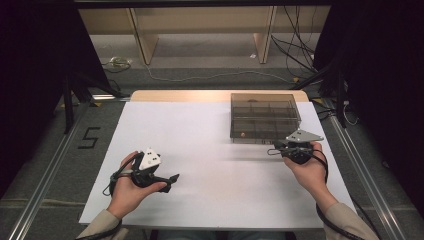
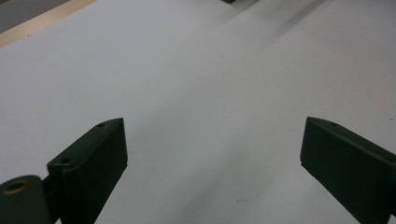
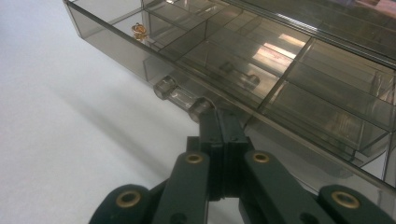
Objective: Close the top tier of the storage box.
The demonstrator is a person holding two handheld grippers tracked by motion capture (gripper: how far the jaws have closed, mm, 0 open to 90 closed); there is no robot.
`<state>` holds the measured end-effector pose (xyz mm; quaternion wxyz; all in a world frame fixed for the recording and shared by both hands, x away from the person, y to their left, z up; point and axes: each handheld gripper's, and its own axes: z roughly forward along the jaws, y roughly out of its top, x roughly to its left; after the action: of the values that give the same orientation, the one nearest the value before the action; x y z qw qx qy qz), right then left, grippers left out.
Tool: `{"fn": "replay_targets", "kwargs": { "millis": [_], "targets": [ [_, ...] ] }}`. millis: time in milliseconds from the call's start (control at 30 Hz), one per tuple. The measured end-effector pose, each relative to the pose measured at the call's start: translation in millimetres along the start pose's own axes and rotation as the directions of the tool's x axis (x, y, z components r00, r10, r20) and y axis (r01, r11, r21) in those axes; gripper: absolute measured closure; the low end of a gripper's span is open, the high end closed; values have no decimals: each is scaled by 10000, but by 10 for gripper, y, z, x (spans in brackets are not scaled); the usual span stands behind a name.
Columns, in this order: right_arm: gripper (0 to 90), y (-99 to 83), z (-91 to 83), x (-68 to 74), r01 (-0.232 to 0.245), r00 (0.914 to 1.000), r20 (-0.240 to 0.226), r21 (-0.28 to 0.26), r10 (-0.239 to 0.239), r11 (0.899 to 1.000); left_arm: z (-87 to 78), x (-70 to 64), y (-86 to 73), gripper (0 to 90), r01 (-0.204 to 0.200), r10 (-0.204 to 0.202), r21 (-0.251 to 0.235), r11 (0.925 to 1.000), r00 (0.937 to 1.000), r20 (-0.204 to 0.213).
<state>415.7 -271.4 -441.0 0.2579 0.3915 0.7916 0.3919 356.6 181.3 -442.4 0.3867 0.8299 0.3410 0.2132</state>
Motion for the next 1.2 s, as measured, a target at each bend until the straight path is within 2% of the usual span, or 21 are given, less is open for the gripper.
{"fn": "replay_targets", "kwargs": {
  "millis": [1200],
  "targets": [
    [900, 73, 74, -8, 40, 9988, 484, -83, -36, 10000, 15, -3, 3, 73, -44, 44, 40, 10000, 10000, 0]
  ]
}}
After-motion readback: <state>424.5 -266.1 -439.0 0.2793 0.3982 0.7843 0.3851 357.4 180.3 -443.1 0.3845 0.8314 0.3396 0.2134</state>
